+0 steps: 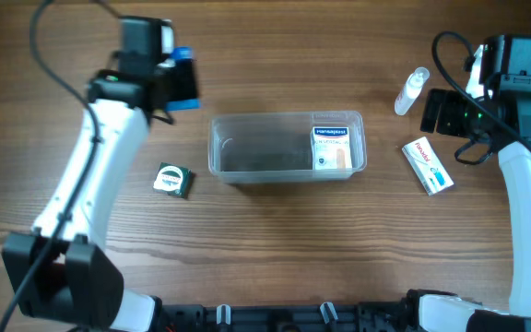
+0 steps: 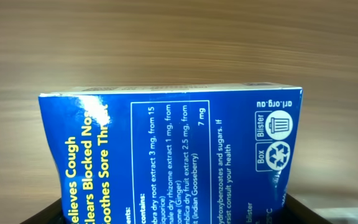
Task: Pack container
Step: 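Carry the blue box with the left gripper into the container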
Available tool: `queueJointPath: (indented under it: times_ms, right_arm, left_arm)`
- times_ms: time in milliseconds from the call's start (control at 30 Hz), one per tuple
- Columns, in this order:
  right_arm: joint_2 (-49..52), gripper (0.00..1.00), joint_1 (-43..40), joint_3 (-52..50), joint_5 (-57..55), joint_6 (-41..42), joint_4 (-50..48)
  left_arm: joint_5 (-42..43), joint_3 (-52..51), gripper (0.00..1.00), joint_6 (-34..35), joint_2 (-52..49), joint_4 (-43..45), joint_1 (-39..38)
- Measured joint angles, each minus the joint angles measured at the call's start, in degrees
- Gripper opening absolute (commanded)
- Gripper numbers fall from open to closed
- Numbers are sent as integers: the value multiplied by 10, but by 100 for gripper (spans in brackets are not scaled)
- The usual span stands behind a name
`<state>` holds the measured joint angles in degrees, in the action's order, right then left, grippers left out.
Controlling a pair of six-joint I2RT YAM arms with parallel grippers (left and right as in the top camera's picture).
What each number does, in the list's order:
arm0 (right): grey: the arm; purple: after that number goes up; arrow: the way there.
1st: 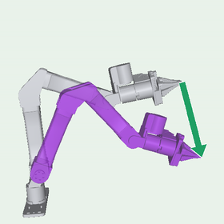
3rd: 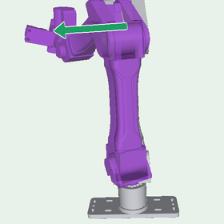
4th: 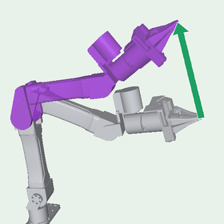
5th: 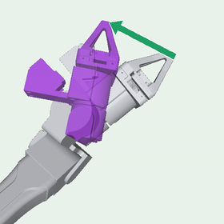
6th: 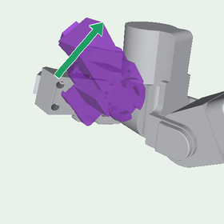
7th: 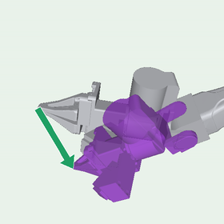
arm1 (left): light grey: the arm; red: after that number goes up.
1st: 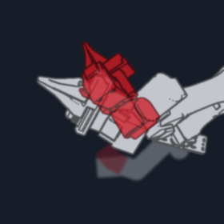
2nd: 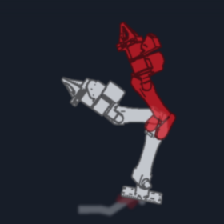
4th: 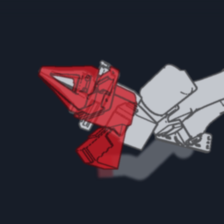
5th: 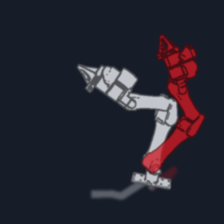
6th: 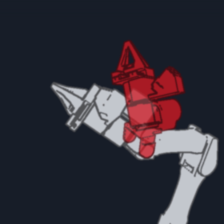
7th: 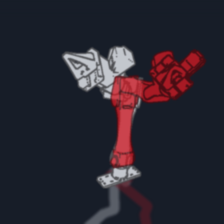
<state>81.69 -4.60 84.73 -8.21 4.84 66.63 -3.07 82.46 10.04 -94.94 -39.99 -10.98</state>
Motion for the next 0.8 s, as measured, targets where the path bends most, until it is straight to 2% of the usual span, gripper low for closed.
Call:
queueJointPath:
  times_ms: [167,367,467,600,800]
  right_arm:
    - [0,100,0,0,0,0,0]
    - [0,100,0,0,0,0,0]
    - [0,100,0,0,0,0,0]
    - [0,100,0,0,0,0,0]
    - [0,100,0,0,0,0,0]
  left_arm:
    - [1,0,68,82,9,2,-141]
    - [2,0,68,173,4,20,-260]
    - [1,0,68,188,-16,34,-303]
    - [1,0,68,194,-58,54,-334]
    - [-18,0,68,197,-94,53,-337]
